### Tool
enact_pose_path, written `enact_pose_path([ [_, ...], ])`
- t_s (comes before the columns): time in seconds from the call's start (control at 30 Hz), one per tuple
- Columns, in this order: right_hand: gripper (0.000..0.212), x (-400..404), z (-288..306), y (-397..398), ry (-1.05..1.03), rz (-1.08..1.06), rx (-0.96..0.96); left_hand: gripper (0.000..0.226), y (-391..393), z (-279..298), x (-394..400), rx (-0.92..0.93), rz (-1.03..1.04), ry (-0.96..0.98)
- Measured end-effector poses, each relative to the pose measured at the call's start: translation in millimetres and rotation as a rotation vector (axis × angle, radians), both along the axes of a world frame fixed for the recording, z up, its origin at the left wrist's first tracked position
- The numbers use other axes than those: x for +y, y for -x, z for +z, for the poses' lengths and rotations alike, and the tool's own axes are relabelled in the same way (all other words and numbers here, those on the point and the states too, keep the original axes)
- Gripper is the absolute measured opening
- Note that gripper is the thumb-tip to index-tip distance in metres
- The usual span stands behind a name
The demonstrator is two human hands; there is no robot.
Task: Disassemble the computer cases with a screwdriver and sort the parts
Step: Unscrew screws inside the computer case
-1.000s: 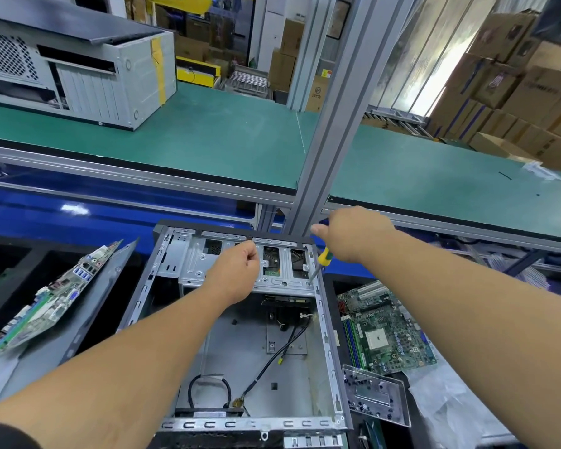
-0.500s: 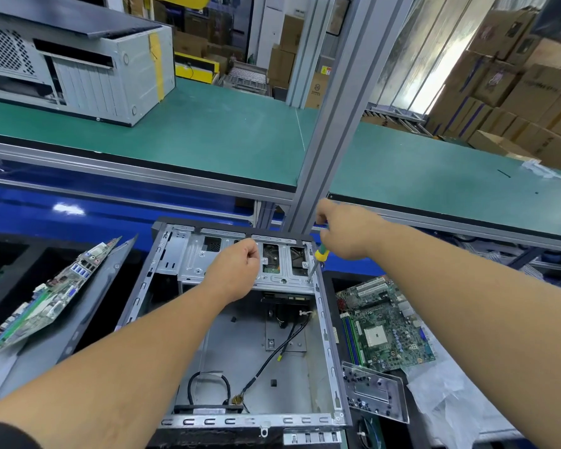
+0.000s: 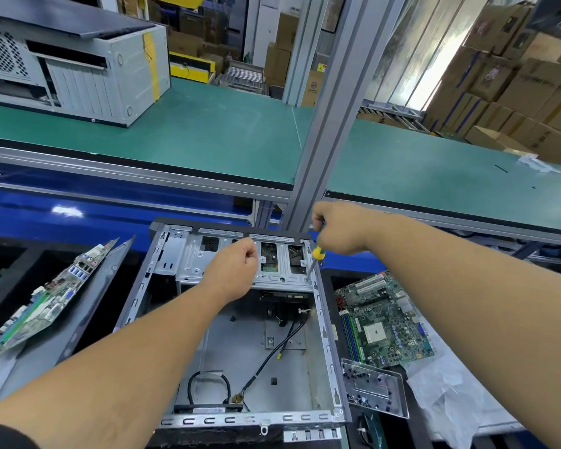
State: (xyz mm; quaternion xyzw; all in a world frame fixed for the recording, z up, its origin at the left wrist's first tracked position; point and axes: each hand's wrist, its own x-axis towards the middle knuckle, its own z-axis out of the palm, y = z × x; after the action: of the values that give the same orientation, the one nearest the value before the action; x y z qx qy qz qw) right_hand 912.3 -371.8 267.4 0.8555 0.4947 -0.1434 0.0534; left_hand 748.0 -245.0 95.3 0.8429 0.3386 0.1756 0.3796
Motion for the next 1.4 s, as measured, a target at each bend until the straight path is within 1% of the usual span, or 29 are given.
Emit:
enact_pose_path([
  [0.03, 0.012, 0, 0, 1, 0.022, -0.009, -0.072, 0.024, 0, 0, 0, 0.003, -0.002, -0.004],
  [0.13, 0.026, -3, -7, -3, 0.085, 0.041, -0.351, 0.024, 0, -1, 0, 0.003, -0.003, -0.003],
  [0.17, 0.022, -4, -10, -4, 0.091, 0.086, -0.402, 0.024, 0, -1, 0, 0.002, -0.002, -0.002],
  [0.2, 0.014, -5, -11, -7, 0.077, 0.096, -0.395, 0.024, 0, -1, 0, 0.0, -0.003, -0.001],
  [0.23, 0.007, -6, -11, -10, 0.027, 0.077, -0.306, 0.024, 0, -1, -1, -0.003, -0.005, 0.0],
  [0.3, 0.028, -8, -10, -14, -0.094, 0.021, -0.022, 0.024, 0, -2, -1, -0.007, -0.003, 0.002],
  [0.37, 0.03, -8, -8, -14, -0.119, 0.001, 0.076, 0.023, 0, -3, -1, -0.007, 0.004, -0.002],
  [0.43, 0.022, -7, -10, -12, -0.077, -0.056, -0.025, 0.022, -1, -4, 0, -0.011, 0.011, -0.006],
  [0.53, 0.041, -7, -12, -9, 0.092, -0.01, -0.358, 0.022, -2, -5, 0, -0.014, 0.013, -0.012],
  [0.57, 0.036, -6, -12, -9, 0.122, 0.027, -0.404, 0.022, -2, -5, 0, -0.013, 0.012, -0.012],
  [0.6, 0.026, -6, -12, -9, 0.106, 0.04, -0.378, 0.022, -1, -5, 0, -0.013, 0.011, -0.012],
  [0.63, 0.017, -6, -10, -9, 0.063, 0.025, -0.283, 0.022, -1, -5, 0, -0.013, 0.01, -0.012],
  [0.7, 0.032, -7, -8, -9, -0.041, -0.007, -0.038, 0.023, -1, -5, 0, -0.01, 0.004, -0.009],
  [0.73, 0.036, -8, -7, -9, -0.072, -0.003, 0.035, 0.023, -2, -5, 0, -0.007, 0.001, -0.007],
  [0.8, 0.032, -7, -4, -4, -0.027, -0.015, -0.021, 0.023, -2, -5, 0, -0.005, 0.001, -0.007],
  [0.87, 0.047, -7, -5, -3, 0.095, 0.0, -0.243, 0.023, -2, -5, -1, -0.009, 0.01, -0.008],
  [0.9, 0.048, -9, -5, -2, 0.181, 0.039, -0.339, 0.023, -2, -5, -1, -0.013, 0.016, -0.007],
  [0.93, 0.041, -9, -6, -2, 0.204, 0.077, -0.395, 0.023, -2, -5, -1, -0.017, 0.019, -0.006],
  [0.97, 0.03, -9, -5, 0, 0.174, 0.085, -0.387, 0.023, -2, -5, -1, -0.019, 0.021, -0.004],
  [1.0, 0.018, -10, -4, 0, 0.108, 0.06, -0.305, 0.023, -2, -5, -1, -0.02, 0.022, -0.003],
  [1.03, 0.019, -10, -5, -2, 0.037, 0.041, -0.189, 0.023, -2, -5, 0, -0.02, 0.021, -0.005],
  [1.07, 0.027, -10, -5, -1, -0.012, 0.04, -0.095, 0.023, -2, -5, 0, -0.018, 0.02, -0.008],
  [1.13, 0.034, -10, -3, 1, -0.052, 0.02, 0.014, 0.024, -2, -5, -1, -0.015, 0.016, -0.015],
  [1.17, 0.034, -9, -3, 4, -0.041, -0.017, 0.011, 0.024, -2, -5, -1, -0.015, 0.016, -0.016],
  [1.23, 0.047, -8, -4, 5, 0.074, -0.058, -0.166, 0.025, -2, -5, -2, -0.021, 0.018, -0.014],
  [1.27, 0.047, -8, -3, 7, 0.144, -0.018, -0.273, 0.025, -2, -5, -2, -0.023, 0.017, -0.012],
  [1.3, 0.039, -9, -4, 7, 0.169, 0.026, -0.332, 0.025, -2, -5, -2, -0.024, 0.016, -0.011],
  [1.37, 0.02, -10, -4, 7, 0.076, 0.058, -0.288, 0.025, -2, -5, -2, -0.027, 0.013, -0.003],
  [1.4, 0.018, -11, -5, 6, 0.003, 0.046, -0.186, 0.024, -2, -5, -1, -0.028, 0.013, 0.002],
])
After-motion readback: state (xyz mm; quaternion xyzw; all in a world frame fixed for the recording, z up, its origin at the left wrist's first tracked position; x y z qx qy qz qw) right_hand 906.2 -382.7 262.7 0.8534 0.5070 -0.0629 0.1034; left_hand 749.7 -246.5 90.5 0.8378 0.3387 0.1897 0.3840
